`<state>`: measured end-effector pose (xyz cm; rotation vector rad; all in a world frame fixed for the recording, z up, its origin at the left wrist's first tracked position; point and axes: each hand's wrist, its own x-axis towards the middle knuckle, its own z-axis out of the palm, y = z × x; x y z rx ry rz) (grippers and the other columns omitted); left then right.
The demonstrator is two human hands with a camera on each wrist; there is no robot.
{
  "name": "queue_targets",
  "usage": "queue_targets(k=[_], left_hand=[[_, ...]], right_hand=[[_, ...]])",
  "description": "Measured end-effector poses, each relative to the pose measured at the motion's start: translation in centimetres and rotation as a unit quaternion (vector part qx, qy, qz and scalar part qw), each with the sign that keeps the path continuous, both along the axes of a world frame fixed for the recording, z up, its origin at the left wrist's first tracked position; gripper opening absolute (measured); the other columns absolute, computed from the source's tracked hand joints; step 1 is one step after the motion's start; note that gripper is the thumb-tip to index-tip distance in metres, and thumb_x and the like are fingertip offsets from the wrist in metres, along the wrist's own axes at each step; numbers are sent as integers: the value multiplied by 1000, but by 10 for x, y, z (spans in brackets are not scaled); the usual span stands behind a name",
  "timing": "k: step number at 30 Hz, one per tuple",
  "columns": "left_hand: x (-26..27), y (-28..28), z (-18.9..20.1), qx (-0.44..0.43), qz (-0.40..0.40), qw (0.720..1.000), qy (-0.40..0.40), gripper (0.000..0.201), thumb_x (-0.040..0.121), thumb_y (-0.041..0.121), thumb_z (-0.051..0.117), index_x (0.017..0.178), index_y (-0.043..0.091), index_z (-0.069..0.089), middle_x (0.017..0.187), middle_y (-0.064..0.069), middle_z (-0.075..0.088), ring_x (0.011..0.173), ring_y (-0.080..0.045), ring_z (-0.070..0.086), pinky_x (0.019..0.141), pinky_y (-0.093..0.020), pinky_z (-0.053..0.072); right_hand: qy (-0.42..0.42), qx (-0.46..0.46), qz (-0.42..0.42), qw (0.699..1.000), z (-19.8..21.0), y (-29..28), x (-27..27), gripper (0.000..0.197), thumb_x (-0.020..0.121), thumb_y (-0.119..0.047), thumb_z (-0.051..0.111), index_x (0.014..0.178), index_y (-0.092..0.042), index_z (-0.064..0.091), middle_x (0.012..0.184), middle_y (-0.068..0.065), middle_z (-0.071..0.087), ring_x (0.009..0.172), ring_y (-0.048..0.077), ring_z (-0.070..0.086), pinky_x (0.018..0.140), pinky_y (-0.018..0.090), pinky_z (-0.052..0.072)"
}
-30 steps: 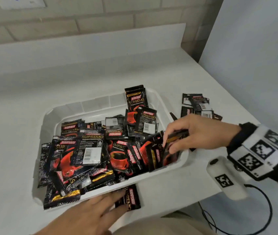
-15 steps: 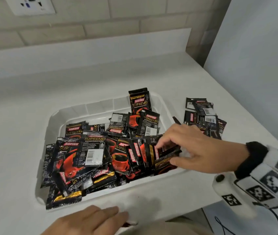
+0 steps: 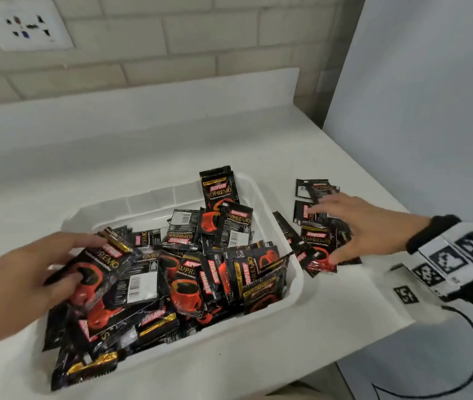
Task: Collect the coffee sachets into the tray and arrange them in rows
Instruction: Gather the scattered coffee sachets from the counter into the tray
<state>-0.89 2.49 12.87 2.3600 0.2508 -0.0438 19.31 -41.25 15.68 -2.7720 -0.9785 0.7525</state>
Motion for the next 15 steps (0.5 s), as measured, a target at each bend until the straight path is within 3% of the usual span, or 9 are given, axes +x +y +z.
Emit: queue_targets(k=[1,2,4,5,8,12,15], left_hand=[[4,4,-3,16,-9,1000,14,66,67,2,78,99,57,59,110,19,64,90,8,60,73,-17,53],[6,5,-6,26,-15,999,34,62,65,16,83,97,61,58,118,21,58,94,15,55,71,-5,48],[5,14,-6,19,-22,997,65,47,56,57,74,99,64,55,122,32,51,99,21,49,75,3,42],[5,20,-7,35,-25,998,54,51,53,65,73,101,64,54,118,38,50,100,21,48,77,3,40],[7,13,10,38,-47,997,42,53,49,71,65,100,70,50,116,49,43,101,20,46,74,4,39],[6,7,17,79,-66,995,6,54,55,60,56,108,68,47,122,45,43,104,25,42,77,5,35],[7,-6,27,103,-82,990,-45,50,63,68,54,112,66,46,126,41,44,109,23,41,86,-5,36]], right_hand=[[6,-18,27,999,-6,2,-4,93,70,-46,75,141,-44,14,152,-4,4,140,17,7,112,30,10],[2,-30,57,998,-13,4,-8,98,69,-47,75,141,-48,8,154,-5,-4,141,16,0,113,31,6],[-21,-39,120,992,-26,9,-14,99,69,-47,72,139,-54,4,154,-5,-10,142,16,-4,117,37,6],[-34,-28,145,988,-31,12,-16,94,69,-48,68,139,-54,6,155,-5,-7,142,17,0,117,42,11],[-82,-9,176,981,-35,19,-19,73,78,-36,57,142,-41,22,155,-2,11,136,18,20,111,37,24],[-94,12,177,980,-31,22,-20,61,86,-22,48,142,-35,28,153,-1,19,130,19,30,107,33,31],[-92,2,188,978,-28,19,-21,53,89,-36,25,142,-39,25,154,-3,17,135,16,29,107,32,34]])
